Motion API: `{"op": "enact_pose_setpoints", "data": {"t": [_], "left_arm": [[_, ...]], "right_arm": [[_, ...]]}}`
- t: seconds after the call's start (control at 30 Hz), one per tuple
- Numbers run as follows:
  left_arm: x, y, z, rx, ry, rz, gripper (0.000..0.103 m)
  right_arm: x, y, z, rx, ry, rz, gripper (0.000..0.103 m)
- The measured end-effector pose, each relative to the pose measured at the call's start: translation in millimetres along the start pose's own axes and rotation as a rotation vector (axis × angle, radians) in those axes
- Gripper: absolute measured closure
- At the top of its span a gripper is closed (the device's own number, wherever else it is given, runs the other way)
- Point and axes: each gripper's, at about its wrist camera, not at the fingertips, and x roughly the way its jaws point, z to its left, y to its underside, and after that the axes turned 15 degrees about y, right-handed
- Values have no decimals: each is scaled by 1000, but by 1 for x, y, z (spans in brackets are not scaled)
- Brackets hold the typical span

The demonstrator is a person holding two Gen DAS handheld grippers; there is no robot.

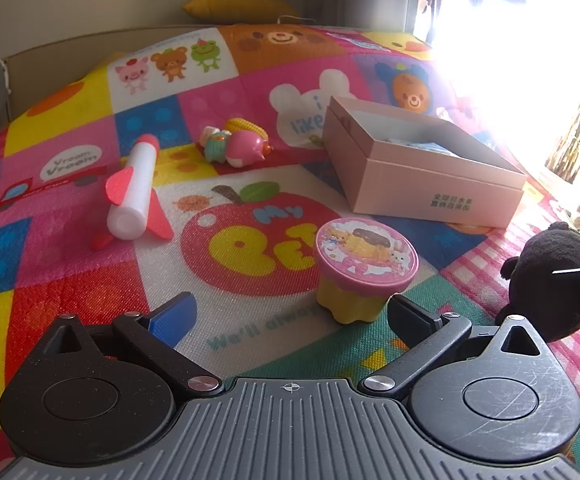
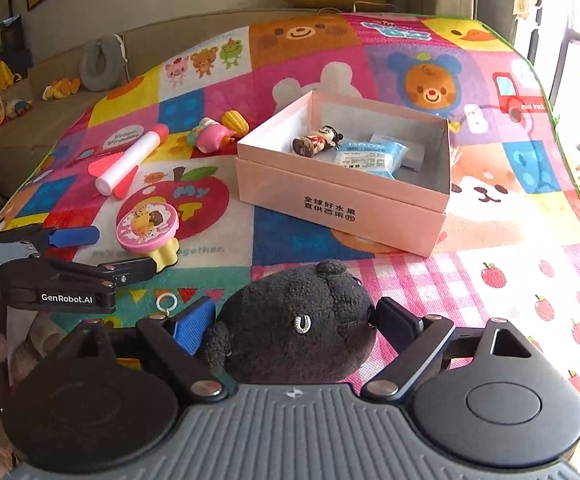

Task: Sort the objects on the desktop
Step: 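Carry the plush bear with the right tool while the left tool carries the cupcake toy toward the box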

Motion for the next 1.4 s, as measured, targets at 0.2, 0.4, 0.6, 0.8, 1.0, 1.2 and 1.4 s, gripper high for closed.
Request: {"op": "enact_pose_setpoints", "data": {"t": [0.2, 0.4, 0.6, 0.8, 1.0, 1.2, 1.4], "left_arm": [[0, 0, 0, 0, 0, 0, 0], [0, 0, 0, 2, 0, 0, 0], [-1, -7, -14, 101, 38, -10, 0], [17, -18, -38, 237, 5, -5, 2], [29, -20, -39, 241, -4, 33, 32], [23, -19, -38, 232, 16, 39, 42], [-3, -17, -52, 248, 55, 20, 42]], "right_arm": [[6, 12, 13, -50, 30, -62, 9], [22, 25, 9, -8, 68, -52, 15], [24, 37, 1, 63, 85, -90, 15], [25, 38, 0, 77, 95, -93, 16], [25, 39, 0, 82, 93, -98, 14], [23, 38, 0, 90, 103, -104, 16], [7, 36, 4, 14, 186, -123, 17]]}}
